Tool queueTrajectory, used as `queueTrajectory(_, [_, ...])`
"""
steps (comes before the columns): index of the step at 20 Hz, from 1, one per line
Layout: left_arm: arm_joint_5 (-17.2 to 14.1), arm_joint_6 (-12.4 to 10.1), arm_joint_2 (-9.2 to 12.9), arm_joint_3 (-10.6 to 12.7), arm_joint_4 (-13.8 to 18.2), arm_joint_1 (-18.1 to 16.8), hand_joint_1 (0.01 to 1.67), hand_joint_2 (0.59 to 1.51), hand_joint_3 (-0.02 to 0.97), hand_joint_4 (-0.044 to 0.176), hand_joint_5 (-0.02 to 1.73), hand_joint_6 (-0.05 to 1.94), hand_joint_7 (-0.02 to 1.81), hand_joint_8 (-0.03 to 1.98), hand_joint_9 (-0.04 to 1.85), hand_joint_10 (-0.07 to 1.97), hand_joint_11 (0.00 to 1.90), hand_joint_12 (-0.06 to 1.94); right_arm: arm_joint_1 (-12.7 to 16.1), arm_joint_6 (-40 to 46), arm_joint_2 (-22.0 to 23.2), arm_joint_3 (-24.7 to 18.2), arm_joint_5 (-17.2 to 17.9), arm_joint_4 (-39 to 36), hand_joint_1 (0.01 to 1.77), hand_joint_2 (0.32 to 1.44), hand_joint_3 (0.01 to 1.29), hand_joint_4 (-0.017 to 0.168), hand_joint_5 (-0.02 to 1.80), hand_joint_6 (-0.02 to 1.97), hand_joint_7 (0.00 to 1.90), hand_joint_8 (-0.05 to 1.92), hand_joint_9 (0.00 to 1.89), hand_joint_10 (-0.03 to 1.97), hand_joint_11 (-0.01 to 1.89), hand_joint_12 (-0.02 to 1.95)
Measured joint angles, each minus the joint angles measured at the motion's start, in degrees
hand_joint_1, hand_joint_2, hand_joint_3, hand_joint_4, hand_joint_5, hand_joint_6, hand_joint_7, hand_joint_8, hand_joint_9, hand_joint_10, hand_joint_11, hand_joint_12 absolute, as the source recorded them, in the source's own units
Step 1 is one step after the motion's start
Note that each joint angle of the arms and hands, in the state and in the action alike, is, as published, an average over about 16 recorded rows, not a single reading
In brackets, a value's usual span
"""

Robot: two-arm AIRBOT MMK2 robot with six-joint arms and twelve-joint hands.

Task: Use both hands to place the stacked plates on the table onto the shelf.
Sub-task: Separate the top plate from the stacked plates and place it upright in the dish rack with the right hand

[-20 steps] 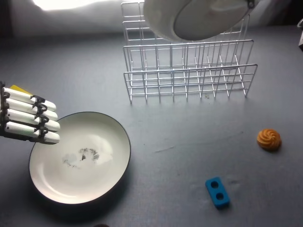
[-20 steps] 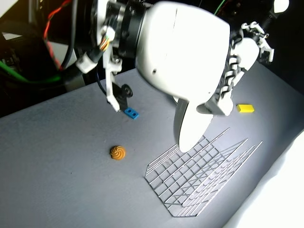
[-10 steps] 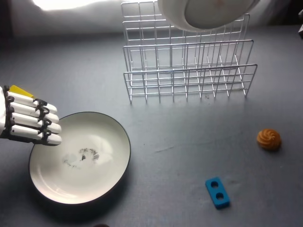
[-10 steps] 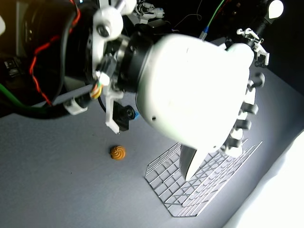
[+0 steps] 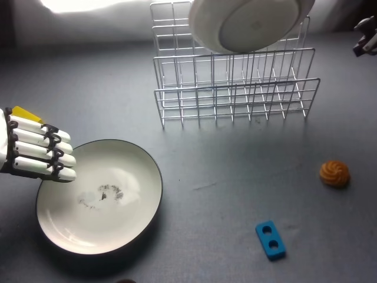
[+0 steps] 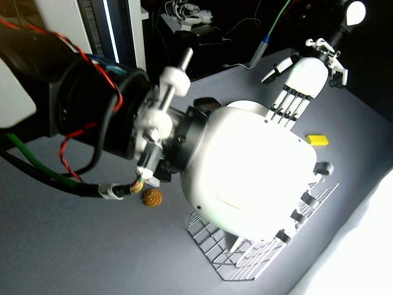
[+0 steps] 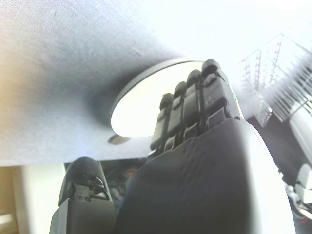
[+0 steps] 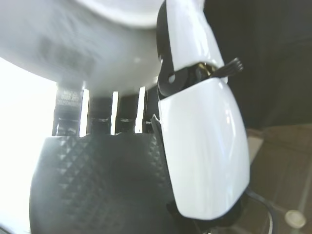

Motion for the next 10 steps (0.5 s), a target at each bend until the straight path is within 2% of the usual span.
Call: queueTrajectory(10, [0.05,0.0,0.0,0.03,-0.04,-0.13,0.02,1.116,0.016,0.003,0.02,0.02,0.02,0.01,0.02,0.01,0.01,0.01,-4.16,-2.3,-2.93,3.57,3.5,5.37,1.36,1.03,0.01,-0.009,0.87,1.0,1.01,0.91,0.92,1.23,0.75,1.38])
